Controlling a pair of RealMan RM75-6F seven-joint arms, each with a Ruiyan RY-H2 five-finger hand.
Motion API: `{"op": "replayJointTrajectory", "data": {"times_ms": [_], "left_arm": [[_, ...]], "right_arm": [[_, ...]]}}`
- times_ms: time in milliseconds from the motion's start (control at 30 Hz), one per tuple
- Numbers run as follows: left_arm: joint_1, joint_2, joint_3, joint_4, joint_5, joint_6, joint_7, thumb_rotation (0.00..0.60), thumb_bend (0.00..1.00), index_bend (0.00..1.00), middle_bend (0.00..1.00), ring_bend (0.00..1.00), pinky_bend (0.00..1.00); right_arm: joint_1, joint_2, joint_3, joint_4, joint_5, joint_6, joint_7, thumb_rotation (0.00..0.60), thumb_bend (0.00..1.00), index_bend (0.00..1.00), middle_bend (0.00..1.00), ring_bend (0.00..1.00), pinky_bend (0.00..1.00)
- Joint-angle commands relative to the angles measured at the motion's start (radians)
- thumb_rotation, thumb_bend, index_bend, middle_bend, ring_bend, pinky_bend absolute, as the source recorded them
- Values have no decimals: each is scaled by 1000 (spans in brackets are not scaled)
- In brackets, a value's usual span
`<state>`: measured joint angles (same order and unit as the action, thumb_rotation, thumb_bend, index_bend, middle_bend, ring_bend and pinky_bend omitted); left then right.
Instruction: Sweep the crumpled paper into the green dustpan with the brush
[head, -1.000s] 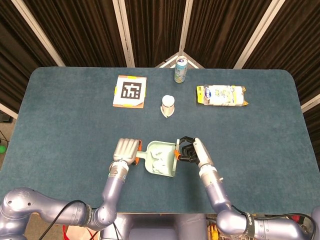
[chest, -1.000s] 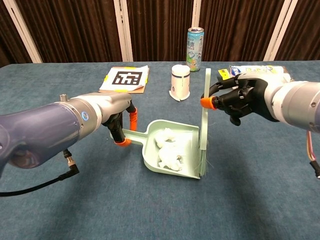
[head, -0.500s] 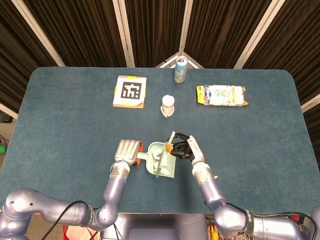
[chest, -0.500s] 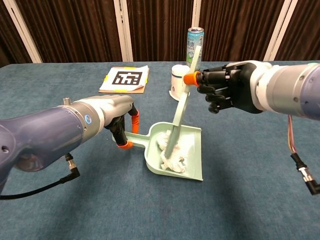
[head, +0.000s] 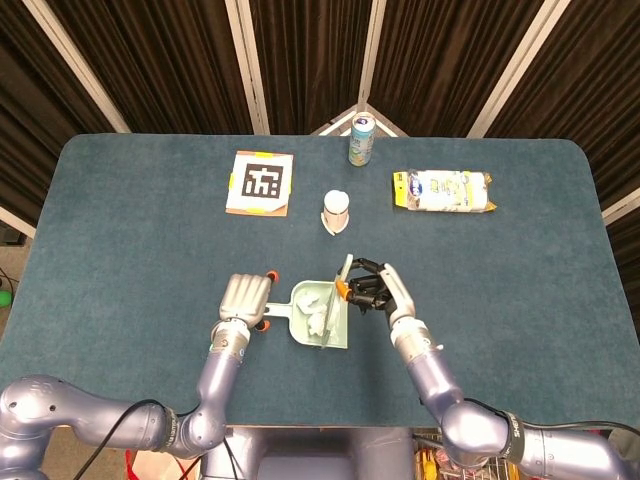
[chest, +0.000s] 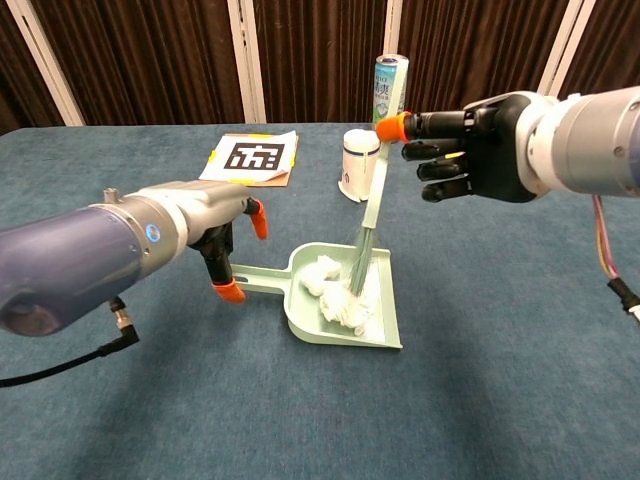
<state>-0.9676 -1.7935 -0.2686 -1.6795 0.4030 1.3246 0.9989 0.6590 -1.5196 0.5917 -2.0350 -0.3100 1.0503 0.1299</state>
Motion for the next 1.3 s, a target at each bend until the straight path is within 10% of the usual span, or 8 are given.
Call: {"op": "replayJointTrajectory", "data": {"times_ms": [33, 700, 1000, 1100, 1300], "left_arm": [[11, 32, 7, -30, 15, 13, 3, 600, 0, 139, 880, 914, 966], [221, 432, 63, -344, 308, 66, -268, 600, 0, 153, 858, 892, 910], [378, 596, 157, -366, 535, 88, -484, 600, 0, 153, 583, 641, 645], [414, 617, 182, -355, 586, 91, -532, 600, 0, 152, 462, 532, 524], [475, 645, 230, -337, 663, 94, -592, 600, 0, 43, 62, 95, 150]], "right_arm": [[-4, 17, -3, -3, -13, 4, -1, 600, 706, 852, 884, 908, 785], [-113, 217, -174, 119, -290, 195, -184, 600, 707, 852, 884, 908, 785], [-174, 234, -291, 310, -472, 316, -302, 600, 707, 840, 884, 891, 722], [-186, 231, -325, 339, -504, 339, -358, 600, 707, 728, 814, 793, 604], [-175, 261, -387, 293, -443, 229, -490, 600, 566, 65, 161, 86, 112]]}}
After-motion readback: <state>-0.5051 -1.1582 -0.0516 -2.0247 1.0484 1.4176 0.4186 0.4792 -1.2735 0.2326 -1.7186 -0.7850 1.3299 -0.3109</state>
